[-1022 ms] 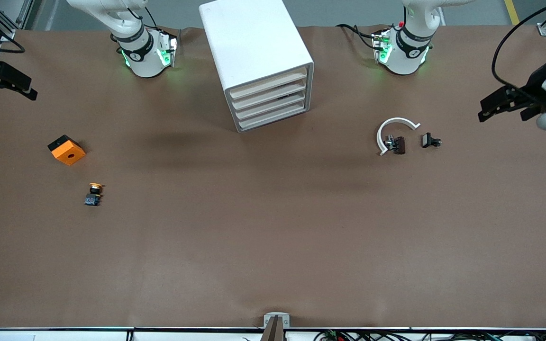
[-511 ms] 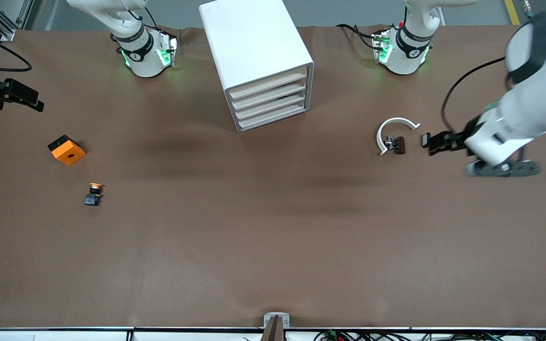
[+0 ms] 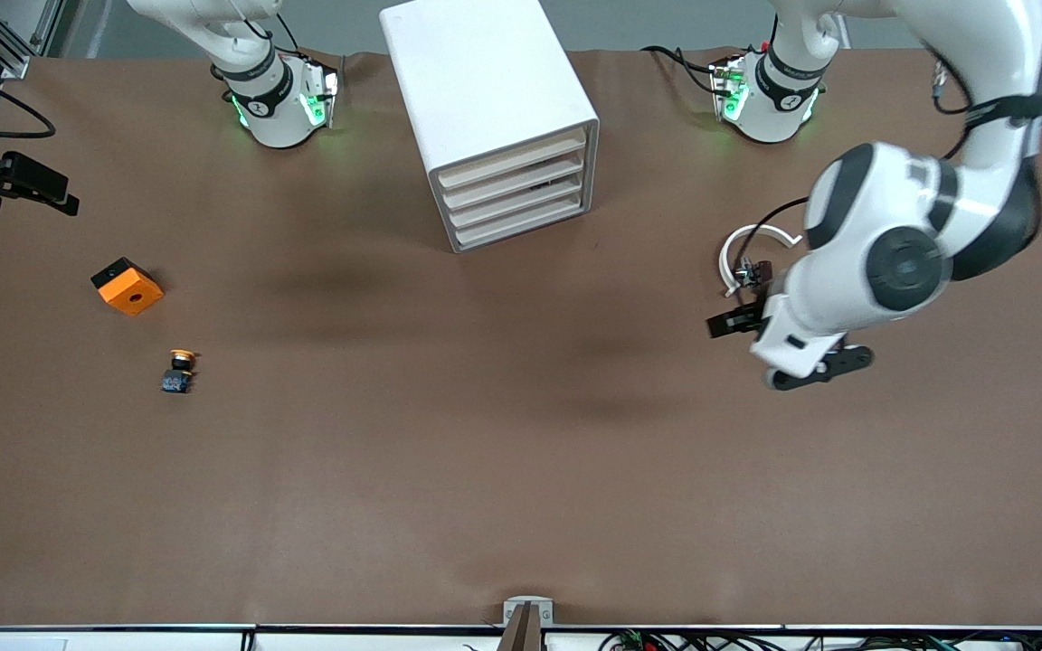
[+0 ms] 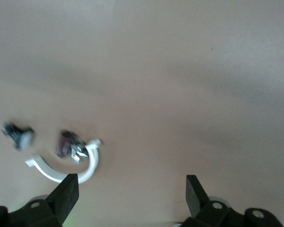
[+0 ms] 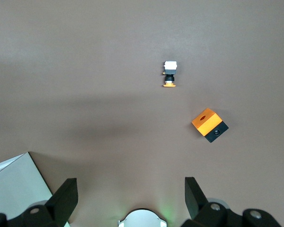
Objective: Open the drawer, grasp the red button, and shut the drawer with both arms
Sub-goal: 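Move the left gripper to the front of a cabinet drawer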
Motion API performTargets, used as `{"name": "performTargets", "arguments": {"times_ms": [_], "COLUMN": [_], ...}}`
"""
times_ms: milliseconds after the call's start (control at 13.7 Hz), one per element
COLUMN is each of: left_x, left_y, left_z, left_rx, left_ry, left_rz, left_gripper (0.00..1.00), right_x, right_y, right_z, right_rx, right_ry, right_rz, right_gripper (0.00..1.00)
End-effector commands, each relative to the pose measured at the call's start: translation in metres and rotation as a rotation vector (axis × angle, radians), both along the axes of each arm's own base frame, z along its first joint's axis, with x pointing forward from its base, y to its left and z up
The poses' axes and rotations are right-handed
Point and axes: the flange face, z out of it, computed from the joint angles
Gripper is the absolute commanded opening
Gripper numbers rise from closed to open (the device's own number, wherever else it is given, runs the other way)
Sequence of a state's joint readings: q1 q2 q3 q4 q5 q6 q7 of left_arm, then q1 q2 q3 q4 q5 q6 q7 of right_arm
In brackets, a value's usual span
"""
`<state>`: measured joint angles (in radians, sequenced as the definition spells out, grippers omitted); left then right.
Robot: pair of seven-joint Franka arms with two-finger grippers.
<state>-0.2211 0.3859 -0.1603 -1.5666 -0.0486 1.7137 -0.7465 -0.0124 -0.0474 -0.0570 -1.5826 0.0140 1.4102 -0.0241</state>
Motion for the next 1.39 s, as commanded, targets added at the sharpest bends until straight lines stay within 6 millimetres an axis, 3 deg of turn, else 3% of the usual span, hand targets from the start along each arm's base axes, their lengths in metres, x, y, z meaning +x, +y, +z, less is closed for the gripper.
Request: {"name": "performTargets", "arguments": {"times_ms": [0,219,292,365,657,949,1022,1169,1315], "left_x": [-0.006,-0.006,-0.016,-0.02,-0.047,-0.076,-0.086,-0.107,-0.118], "left_y": [-0.042,-0.06,-0.08,-0.088,-0.137,-0.175,-0.182,-0.174,-0.176], "left_z": [-0.023,-0.038,-0.047,-0.056,-0.095,-0.101,-0.1,-0.108,-0.135], "left_rx": [0.004,-0.007,0.025,0.055,0.199,0.316,0.365,0.568,0.627], "left_ry": [0.081,0.165,0.184,0.2,0.271,0.341,0.357,0.468,0.652], "left_rz": [0.255,0.455,0.491,0.539,0.783,1.021,1.048,1.122,1.115], "left_gripper": [1.0,1.0,1.0,1.0,1.0,1.0,1.0,1.0,1.0], "right_x": [0.011,0.018,0.03,0.034,0.035,0.039,0.039,0.041,0.041], "right_y": [0.002,-0.001,0.0,0.0,0.002,-0.009,-0.012,-0.013,-0.022], "right_z": [-0.009,-0.017,-0.043,-0.047,-0.048,-0.059,-0.059,-0.061,-0.062], "right_rx": [-0.002,-0.004,-0.006,-0.001,-0.002,0.003,0.002,-0.002,-0.001], "right_ry": [0.025,0.032,0.085,0.093,0.093,0.114,0.113,0.115,0.11], "right_rz": [0.021,0.014,0.016,0.018,0.016,0.001,-0.002,-0.004,-0.019], "right_gripper": [1.0,1.0,1.0,1.0,1.0,1.0,1.0,1.0,1.0]}}
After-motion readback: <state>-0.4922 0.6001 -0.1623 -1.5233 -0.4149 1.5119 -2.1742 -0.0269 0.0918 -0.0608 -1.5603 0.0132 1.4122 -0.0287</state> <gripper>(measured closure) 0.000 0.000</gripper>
